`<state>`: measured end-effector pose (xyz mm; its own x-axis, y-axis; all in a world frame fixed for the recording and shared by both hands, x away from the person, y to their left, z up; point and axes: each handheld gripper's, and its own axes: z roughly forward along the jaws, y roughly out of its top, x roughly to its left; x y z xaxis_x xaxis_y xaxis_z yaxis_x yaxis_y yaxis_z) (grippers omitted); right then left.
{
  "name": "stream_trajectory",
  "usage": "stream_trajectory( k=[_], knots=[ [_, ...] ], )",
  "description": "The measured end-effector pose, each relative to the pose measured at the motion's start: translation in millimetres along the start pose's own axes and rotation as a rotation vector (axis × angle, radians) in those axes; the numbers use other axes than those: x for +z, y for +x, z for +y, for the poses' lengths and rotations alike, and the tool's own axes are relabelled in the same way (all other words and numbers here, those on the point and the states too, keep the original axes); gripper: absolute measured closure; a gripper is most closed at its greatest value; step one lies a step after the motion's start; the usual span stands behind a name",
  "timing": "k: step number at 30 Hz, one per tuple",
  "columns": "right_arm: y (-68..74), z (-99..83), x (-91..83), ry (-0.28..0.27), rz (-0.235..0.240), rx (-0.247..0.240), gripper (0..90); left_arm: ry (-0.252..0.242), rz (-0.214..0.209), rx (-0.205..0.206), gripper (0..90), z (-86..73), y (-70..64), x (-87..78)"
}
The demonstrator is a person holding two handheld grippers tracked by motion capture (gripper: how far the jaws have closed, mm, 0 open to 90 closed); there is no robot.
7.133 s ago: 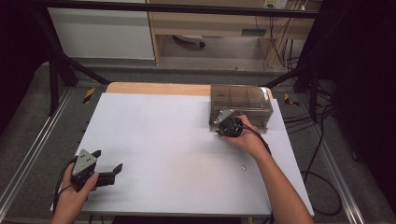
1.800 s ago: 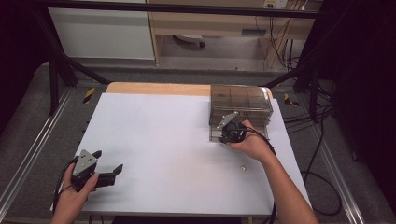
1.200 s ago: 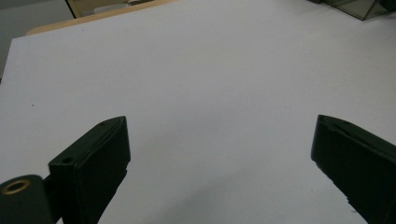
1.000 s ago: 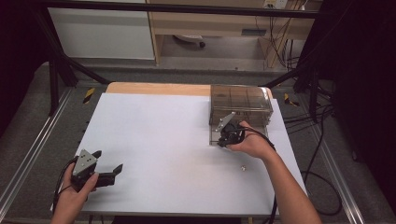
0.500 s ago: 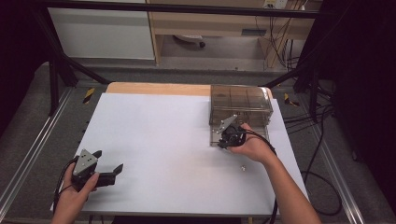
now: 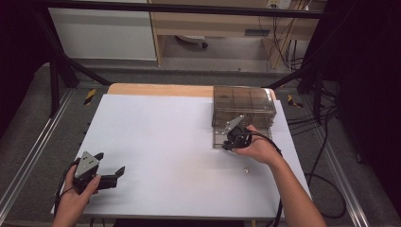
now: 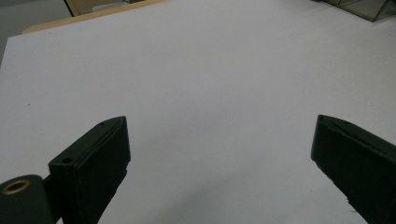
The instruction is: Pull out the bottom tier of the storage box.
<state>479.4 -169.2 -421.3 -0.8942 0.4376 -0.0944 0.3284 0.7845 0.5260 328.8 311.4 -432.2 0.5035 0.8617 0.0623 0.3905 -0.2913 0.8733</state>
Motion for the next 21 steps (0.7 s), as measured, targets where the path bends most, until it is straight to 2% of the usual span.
stream_trajectory(
  k=[2,4,6,13,21],
  knots=[
    [0.8,-2.1,-3.3,-0.040,-0.016,0.026,64.9,0.000,0.001,-0.002,4.7,-0.2,0.3,-0.1],
    [1.6,-5.4,-7.2,-0.075,-0.035,0.057,65.5,0.000,0.001,-0.004,4.7,-0.2,0.5,0.0],
    [1.7,-9.7,-10.5,-0.104,-0.065,0.088,67.7,0.000,0.000,-0.004,4.7,-0.1,0.4,0.2],
    [-0.8,-18.6,-22.8,-0.212,-0.097,0.183,80.7,0.001,-0.001,-0.002,4.7,-0.2,-0.3,0.1],
    [-12.4,-30.8,-34.1,-0.189,-0.223,0.258,89.8,0.002,-0.001,0.000,4.8,-0.2,-0.3,0.2]
  ],
)
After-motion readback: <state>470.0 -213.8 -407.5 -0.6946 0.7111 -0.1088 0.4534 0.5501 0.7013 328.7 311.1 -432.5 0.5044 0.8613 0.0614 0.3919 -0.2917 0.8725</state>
